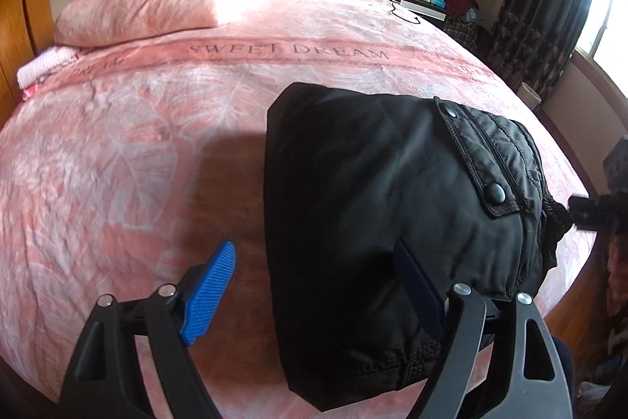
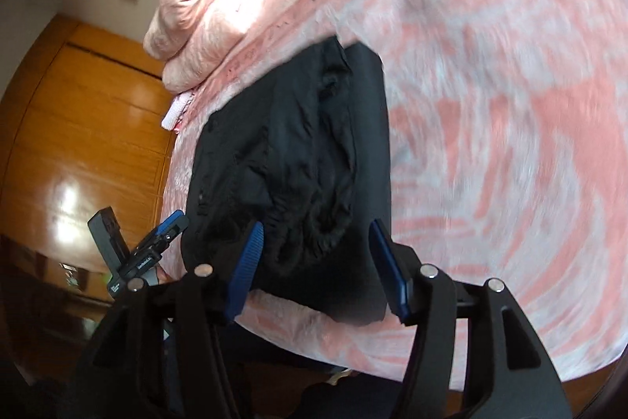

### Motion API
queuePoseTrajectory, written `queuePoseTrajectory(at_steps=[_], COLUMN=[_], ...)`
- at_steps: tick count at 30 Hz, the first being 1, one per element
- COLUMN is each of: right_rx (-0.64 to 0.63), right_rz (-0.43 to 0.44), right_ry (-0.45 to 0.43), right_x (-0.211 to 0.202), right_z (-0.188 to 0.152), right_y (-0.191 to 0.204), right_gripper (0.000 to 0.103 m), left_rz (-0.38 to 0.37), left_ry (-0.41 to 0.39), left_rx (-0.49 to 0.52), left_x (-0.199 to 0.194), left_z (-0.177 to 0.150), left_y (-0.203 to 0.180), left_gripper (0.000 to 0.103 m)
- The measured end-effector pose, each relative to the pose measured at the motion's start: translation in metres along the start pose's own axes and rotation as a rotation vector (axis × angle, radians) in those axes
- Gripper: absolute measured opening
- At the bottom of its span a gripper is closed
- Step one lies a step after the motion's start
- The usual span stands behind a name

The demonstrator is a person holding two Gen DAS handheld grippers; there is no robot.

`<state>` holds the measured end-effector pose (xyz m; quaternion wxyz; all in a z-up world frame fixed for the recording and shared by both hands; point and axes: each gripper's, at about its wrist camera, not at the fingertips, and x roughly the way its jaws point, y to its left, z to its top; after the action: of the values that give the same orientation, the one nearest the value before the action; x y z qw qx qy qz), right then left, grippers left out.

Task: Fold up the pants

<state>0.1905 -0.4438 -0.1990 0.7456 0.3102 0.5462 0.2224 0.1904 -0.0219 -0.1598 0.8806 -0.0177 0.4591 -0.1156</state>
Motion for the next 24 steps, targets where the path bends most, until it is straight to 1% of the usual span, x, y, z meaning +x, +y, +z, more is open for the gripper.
queuePoseTrajectory(at_steps=[2, 4, 5, 6, 8, 12, 14, 16, 18, 20, 22, 23, 24], right_rx=[0.037, 0.061, 0.073, 0.082, 0.081, 0.039, 0.074, 0.118, 0.120, 0.081, 0.008, -0.033, -0.055], right_rz=[0.026, 0.050, 0.057, 0.062, 0.101, 0.112, 0.103, 0.073, 0.060, 0.048, -0.008, -0.025, -0.025], right_ry=[0.001, -0.008, -0.014, -0.024, -0.033, -0.079, -0.102, -0.082, -0.074, -0.065, -0.110, -0.143, -0.160], right_x=[0.008, 0.013, 0.013, 0.012, 0.005, -0.016, -0.020, -0.010, -0.008, -0.014, -0.031, -0.040, -0.044], right_z=[-0.004, -0.005, -0.004, -0.003, -0.002, -0.004, -0.002, -0.005, -0.007, -0.005, 0.003, 0.010, 0.017], right_y=[-0.004, -0.005, -0.007, -0.008, -0.008, 0.002, -0.010, -0.026, -0.030, -0.021, -0.003, 0.009, 0.016], right_gripper=[0.059, 0.060, 0.050, 0.037, 0.022, 0.019, 0.019, 0.019, 0.021, 0.023, 0.025, 0.025, 0.025], left_rz=[-0.011, -0.001, -0.001, -0.003, -0.002, -0.004, -0.007, -0.011, -0.012, -0.016, -0.012, -0.012, -0.014], left_ry=[0.007, 0.006, 0.007, 0.008, 0.010, 0.016, 0.026, 0.034, 0.041, 0.042, 0.039, 0.033, 0.025], left_rx=[-0.031, -0.040, -0.043, -0.046, -0.049, -0.048, -0.044, -0.037, -0.038, -0.031, -0.017, -0.017, -0.020], left_x=[-0.001, -0.002, -0.003, -0.003, -0.003, 0.000, 0.006, 0.013, 0.017, 0.016, 0.015, 0.013, 0.012], left_z=[0.000, 0.000, 0.000, 0.001, 0.002, 0.004, 0.005, 0.006, 0.008, 0.010, 0.011, 0.012, 0.013], left_y=[0.007, 0.012, 0.014, 0.014, 0.016, 0.015, 0.012, 0.009, 0.007, 0.007, 0.008, 0.009, 0.010], left_gripper=[0.083, 0.083, 0.083, 0.083, 0.083, 0.083, 0.083, 0.084, 0.084, 0.084, 0.084, 0.084, 0.084])
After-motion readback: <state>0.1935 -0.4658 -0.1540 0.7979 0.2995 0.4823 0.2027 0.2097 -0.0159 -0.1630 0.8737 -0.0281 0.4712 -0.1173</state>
